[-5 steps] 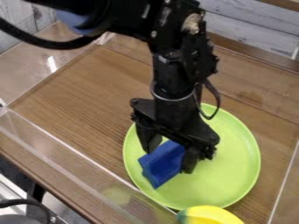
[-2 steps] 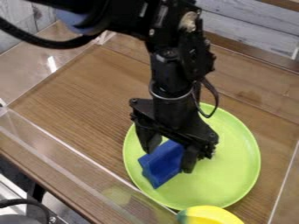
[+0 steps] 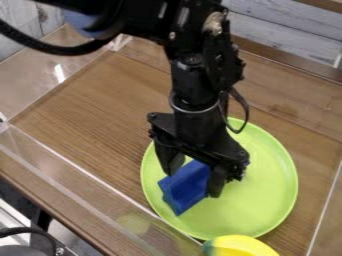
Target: Remove the blue object from inside the green plate and put it on the table
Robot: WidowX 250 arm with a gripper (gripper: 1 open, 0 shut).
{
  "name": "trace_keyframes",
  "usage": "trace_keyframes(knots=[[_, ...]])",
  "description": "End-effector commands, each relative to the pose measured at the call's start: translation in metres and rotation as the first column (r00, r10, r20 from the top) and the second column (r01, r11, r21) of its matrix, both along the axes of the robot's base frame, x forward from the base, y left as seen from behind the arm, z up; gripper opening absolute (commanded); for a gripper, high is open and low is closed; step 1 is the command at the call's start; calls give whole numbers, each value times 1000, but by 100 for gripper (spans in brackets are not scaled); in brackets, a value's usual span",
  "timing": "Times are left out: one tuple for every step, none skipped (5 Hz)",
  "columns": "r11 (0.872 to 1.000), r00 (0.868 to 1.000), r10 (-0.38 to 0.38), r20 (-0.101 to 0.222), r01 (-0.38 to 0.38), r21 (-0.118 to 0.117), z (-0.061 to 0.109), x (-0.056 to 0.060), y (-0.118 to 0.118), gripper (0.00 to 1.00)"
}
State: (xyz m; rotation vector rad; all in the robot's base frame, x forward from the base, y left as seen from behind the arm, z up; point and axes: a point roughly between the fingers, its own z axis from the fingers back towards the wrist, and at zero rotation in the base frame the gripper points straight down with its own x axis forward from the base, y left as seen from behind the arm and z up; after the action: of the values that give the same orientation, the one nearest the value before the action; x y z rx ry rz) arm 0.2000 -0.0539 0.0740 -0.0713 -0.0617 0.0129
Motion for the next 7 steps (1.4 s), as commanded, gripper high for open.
trace_keyframes(knots=[[1000,1000,10,15,-10,-9,4,3,1,100],[1000,1000,8,16,-8,-10,-3,4,3,100],[1000,1000,5,18,-5,-13,-8,6,4,100],[1000,1000,3,18,-3,-16,-13,7,6,100],[1000,1000,2,17,-2,-20,-18,8,7,100],[1000,1000,1,15,0,-24,-22,10,8,100],[1000,1000,0,14,0,-27,-26,11,9,100]])
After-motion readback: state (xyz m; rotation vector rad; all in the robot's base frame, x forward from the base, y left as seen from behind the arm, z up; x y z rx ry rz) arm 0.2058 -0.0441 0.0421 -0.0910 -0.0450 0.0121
